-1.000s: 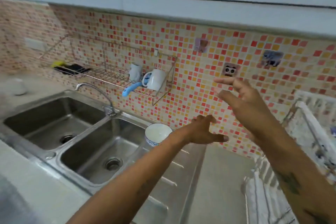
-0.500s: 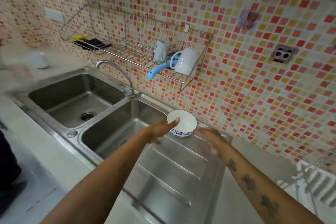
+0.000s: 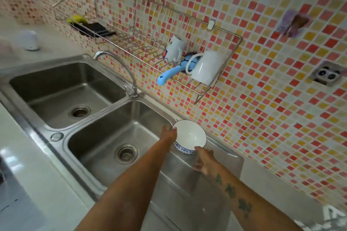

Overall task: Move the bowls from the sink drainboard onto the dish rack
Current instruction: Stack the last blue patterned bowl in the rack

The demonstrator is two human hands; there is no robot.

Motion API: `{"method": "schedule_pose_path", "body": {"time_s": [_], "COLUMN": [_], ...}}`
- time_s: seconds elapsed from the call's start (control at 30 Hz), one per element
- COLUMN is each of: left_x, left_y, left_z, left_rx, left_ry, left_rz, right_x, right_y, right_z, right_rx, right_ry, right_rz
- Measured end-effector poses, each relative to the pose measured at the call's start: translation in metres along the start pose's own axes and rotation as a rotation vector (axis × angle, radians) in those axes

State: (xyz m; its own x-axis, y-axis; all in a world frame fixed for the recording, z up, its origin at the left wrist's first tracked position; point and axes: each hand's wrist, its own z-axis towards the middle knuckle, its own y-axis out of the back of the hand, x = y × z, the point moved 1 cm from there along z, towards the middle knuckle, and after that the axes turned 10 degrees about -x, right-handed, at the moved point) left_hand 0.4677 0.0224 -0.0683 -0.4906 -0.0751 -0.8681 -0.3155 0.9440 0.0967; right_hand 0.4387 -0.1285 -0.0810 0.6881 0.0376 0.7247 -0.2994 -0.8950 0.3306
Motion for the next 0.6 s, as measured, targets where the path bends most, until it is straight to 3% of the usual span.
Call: {"method": "schedule_pose_path", "body": {"time_s": [0.33, 0.5, 0.6], "left_x": [0.035, 0.078, 0.067], "left_y": [-0.024, -0.032, -0.010], "left_z": [0.040, 0.065, 0.009], "left_rx": [0.157, 0.257, 0.334], "left_ry": [-0.133, -0.281, -0.225], "left_rz": [-0.085, -0.058, -0.065], "right_x": [-0.005, -0.024, -0.039], "right_y": [-0.012, -0.002, 0.016], "right_z": [0.021, 0.012, -0.007], "right_rx": [0.035, 0.089, 0.152], "right_ry": [0.061, 0.027, 0.078], "right_rz": [0.039, 0.243, 0.439]}}
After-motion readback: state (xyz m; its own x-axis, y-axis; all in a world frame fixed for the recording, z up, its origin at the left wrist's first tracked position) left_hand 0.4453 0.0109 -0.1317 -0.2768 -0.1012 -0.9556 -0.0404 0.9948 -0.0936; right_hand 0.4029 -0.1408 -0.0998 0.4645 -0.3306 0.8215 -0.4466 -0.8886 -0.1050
